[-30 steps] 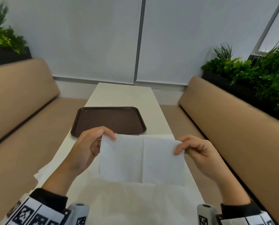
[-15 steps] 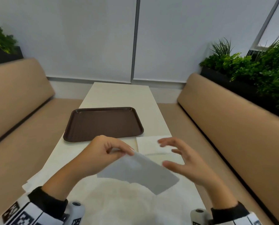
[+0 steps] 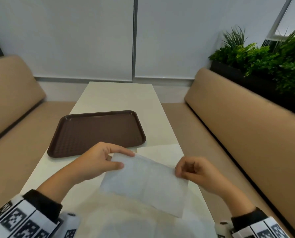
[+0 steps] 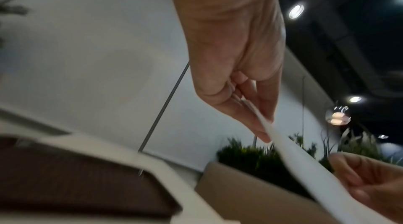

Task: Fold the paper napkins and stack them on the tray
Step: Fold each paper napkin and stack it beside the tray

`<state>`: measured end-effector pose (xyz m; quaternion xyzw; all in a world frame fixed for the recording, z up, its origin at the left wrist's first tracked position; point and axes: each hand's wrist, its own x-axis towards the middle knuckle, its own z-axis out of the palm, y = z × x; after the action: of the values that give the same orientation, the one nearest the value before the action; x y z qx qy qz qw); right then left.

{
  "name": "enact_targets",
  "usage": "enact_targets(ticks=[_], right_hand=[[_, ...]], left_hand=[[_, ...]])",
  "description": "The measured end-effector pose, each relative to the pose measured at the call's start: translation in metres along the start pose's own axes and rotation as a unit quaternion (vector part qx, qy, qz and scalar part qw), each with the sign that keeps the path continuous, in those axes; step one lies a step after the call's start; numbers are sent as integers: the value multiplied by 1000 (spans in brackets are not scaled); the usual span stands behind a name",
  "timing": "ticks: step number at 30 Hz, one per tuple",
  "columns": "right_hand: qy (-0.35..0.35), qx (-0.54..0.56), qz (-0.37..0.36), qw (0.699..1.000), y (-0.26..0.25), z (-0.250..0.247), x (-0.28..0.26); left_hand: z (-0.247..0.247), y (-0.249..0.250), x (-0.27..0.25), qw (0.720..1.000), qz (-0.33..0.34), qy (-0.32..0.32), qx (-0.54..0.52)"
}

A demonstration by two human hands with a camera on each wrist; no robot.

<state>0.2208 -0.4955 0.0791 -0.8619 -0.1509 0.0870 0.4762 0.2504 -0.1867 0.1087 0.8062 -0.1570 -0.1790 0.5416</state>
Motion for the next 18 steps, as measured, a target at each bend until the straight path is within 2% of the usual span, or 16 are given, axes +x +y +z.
enact_targets(ticks=[2, 6, 8, 11, 13, 16, 18], right_hand=[[6, -28, 30, 999, 22, -8, 12], [40, -39, 106, 993, 56, -25, 47], [90, -17, 118, 989, 66, -34, 72], [184, -24, 139, 973, 75, -39, 109], [175, -41, 174, 968, 90, -36, 128], [117, -116, 232, 959, 114, -26, 143], [107, -159, 244, 951, 127, -17, 148]], left_hand=[[11, -15, 20, 999, -36, 0, -30], [38, -41, 77, 991, -47, 103, -70], [47, -48, 109, 985, -66, 120, -103], [55, -58, 149, 977, -110, 102, -151], [59, -70, 168, 981, -125, 98, -114], [68, -92, 187, 984, -141, 106, 9], [76, -103, 194, 979, -155, 110, 70]])
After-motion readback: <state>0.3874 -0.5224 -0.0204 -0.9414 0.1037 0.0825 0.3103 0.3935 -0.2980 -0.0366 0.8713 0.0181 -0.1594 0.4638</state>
